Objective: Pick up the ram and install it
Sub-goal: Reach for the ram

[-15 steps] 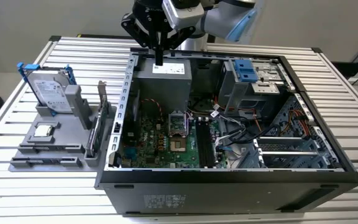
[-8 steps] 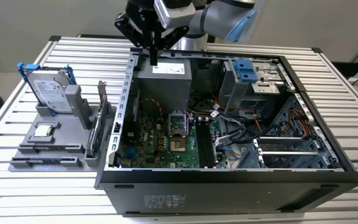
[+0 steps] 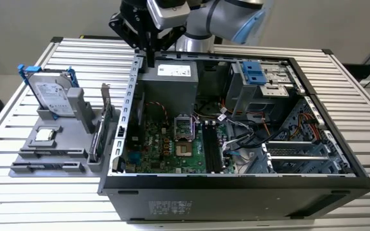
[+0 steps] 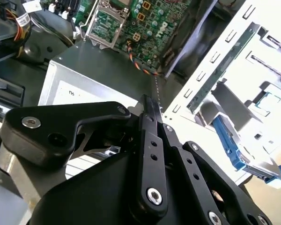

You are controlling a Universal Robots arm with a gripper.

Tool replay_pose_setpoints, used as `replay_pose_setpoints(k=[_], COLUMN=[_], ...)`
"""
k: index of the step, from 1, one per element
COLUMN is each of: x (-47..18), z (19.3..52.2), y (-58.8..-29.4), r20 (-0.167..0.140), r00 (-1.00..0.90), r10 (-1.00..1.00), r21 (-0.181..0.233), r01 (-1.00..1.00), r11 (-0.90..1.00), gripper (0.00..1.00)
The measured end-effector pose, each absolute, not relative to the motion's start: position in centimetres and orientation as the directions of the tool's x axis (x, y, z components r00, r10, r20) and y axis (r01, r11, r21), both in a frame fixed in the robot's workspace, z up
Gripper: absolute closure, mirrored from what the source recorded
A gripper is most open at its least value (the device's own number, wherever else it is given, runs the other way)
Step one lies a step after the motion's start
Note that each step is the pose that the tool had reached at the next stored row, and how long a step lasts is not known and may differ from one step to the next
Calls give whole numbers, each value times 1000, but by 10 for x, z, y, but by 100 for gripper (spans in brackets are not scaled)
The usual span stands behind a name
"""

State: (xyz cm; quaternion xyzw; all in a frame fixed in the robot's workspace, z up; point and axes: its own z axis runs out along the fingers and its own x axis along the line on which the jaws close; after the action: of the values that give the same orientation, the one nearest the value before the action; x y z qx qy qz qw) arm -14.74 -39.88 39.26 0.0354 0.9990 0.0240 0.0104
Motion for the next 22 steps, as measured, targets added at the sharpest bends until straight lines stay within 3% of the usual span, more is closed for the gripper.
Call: replay_pose_setpoints(k=[22], x=[-176], z=[393], y=[-399], r20=[-19], r00=[-997], r10=[71], r21=[49], r01=[70], r11=[996], gripper=[100])
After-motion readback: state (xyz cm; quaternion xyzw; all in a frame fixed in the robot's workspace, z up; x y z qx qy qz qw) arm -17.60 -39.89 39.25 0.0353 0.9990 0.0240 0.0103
